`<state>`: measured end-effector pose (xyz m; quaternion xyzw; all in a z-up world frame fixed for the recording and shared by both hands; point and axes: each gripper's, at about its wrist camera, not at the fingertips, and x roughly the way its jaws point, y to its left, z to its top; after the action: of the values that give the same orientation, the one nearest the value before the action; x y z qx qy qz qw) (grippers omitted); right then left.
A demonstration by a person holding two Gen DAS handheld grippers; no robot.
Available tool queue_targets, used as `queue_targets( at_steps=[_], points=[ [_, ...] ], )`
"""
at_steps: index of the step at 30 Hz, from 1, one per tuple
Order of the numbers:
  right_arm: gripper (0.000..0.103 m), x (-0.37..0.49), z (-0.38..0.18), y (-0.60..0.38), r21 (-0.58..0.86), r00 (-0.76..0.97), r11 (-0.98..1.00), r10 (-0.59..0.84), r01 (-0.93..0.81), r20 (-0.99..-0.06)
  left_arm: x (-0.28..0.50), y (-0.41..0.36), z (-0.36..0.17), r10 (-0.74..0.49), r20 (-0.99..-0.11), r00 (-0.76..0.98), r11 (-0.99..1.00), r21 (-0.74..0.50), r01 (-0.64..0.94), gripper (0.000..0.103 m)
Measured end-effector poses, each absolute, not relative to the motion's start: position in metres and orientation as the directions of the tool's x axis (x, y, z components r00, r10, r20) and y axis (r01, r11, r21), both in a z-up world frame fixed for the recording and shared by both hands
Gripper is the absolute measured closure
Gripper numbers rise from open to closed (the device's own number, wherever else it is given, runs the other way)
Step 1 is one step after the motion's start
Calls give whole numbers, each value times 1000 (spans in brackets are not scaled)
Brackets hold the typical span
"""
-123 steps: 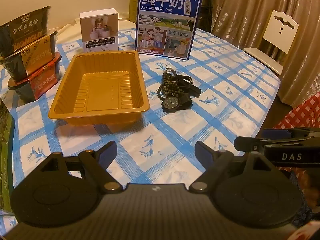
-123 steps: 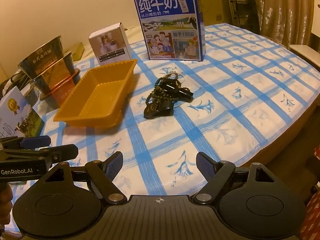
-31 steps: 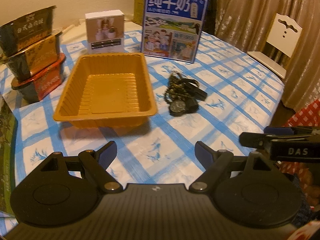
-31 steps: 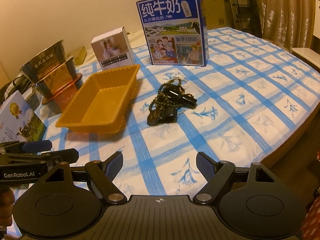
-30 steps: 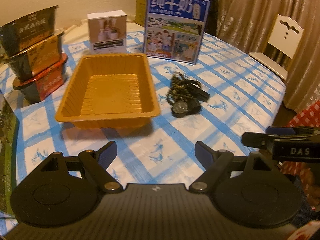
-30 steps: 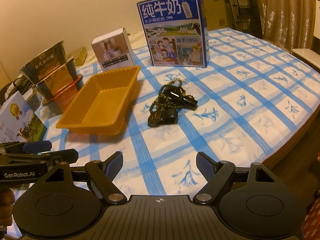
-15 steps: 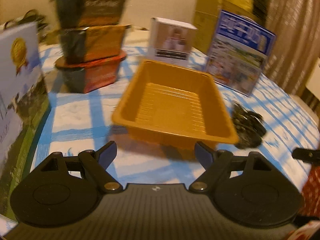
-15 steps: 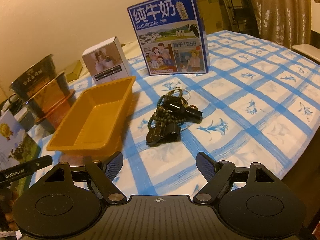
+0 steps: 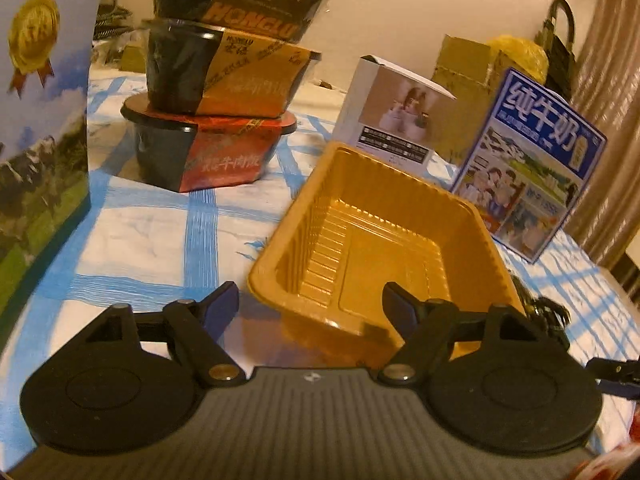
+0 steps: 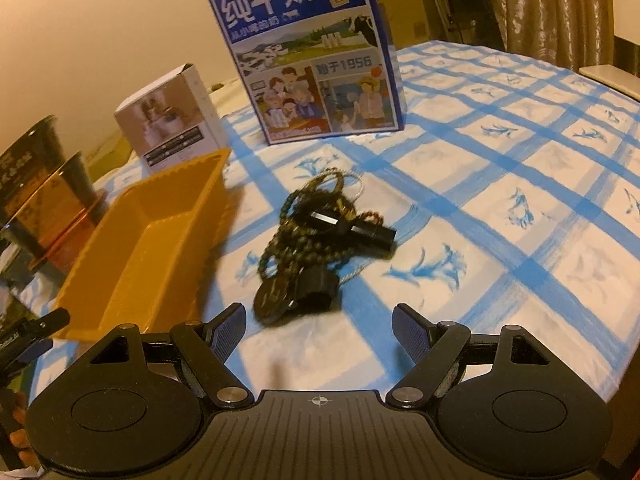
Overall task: Organize jewelry
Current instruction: 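Grasp the orange tray rim with the left gripper while the right gripper approaches the jewelry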
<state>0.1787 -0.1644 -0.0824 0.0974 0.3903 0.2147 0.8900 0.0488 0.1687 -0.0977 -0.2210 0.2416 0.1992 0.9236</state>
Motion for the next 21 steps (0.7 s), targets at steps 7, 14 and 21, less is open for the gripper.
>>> queue_targets(
  at_steps=[7,14,21],
  points=[
    [23,206,-94,-167,362,616,889,456,-280,-642,74,181,-115,289,-524,802,794,-337,-506,42],
    [23,215,-100,-164,345,615,891,453,-295,-645,86,184,-120,299,-526,796,792,-329,-515,63],
    [23,216,-99,-166,323,616,881,474,-347,-629,85,189,-121,286,-517,806,809,-321,-493,93]
  ],
)
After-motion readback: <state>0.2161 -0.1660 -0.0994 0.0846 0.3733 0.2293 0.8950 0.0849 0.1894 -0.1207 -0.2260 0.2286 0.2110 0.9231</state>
